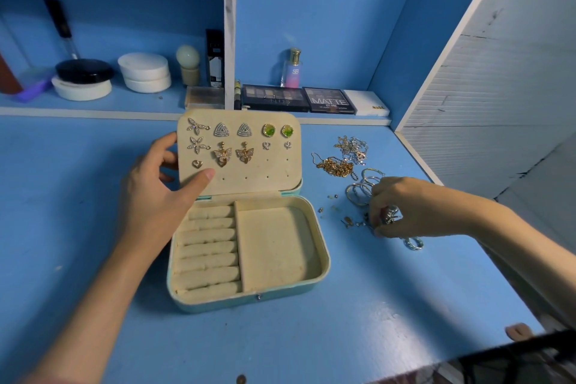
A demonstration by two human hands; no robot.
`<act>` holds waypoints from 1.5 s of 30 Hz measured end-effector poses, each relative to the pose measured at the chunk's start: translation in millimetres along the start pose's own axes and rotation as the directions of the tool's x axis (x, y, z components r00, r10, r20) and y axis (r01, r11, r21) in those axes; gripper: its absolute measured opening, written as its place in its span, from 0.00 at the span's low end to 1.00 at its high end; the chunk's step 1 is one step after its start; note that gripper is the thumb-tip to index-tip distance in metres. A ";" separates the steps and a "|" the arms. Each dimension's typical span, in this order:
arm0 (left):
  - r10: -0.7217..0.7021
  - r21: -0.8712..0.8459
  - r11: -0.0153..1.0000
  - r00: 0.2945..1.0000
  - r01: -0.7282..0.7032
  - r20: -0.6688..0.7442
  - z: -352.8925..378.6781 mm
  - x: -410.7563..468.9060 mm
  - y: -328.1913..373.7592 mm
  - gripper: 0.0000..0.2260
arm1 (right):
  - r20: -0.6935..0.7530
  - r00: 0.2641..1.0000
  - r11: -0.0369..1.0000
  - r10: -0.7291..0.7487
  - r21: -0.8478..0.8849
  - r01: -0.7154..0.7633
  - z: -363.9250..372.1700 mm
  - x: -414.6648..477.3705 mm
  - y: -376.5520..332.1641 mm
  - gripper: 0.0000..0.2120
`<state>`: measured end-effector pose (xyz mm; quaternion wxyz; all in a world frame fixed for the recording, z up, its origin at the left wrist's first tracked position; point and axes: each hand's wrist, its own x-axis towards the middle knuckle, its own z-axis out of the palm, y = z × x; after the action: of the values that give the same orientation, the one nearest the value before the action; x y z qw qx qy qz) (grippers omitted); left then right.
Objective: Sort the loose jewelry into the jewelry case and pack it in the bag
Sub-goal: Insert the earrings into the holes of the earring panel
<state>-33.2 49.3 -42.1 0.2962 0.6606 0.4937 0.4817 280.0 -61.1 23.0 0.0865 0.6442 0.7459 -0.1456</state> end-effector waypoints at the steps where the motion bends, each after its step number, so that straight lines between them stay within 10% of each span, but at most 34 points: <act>1: 0.001 -0.002 1.000 1.000 -0.001 0.001 0.0 -0.2 -0.1 0.28 | -0.006 1.000 1.000 -0.004 0.001 0.004 0.3 0.2 0.6 0.01; 29: -0.003 0.006 1.000 1.000 0.003 -0.006 2.0 2.6 -6.5 0.28 | -0.222 0.972 0.976 -0.071 0.187 0.114 3.1 18.5 -10.5 0.04; 45: 0.031 0.079 0.997 0.996 -0.024 -0.087 7.5 5.3 12.1 0.27 | -0.457 0.888 0.586 -0.042 0.709 0.393 5.1 58.1 -88.0 0.08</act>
<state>-21.6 50.8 -32.5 0.2417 0.6564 0.5155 0.4950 183.9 -19.6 9.1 -0.3745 0.5325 0.6815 -0.3344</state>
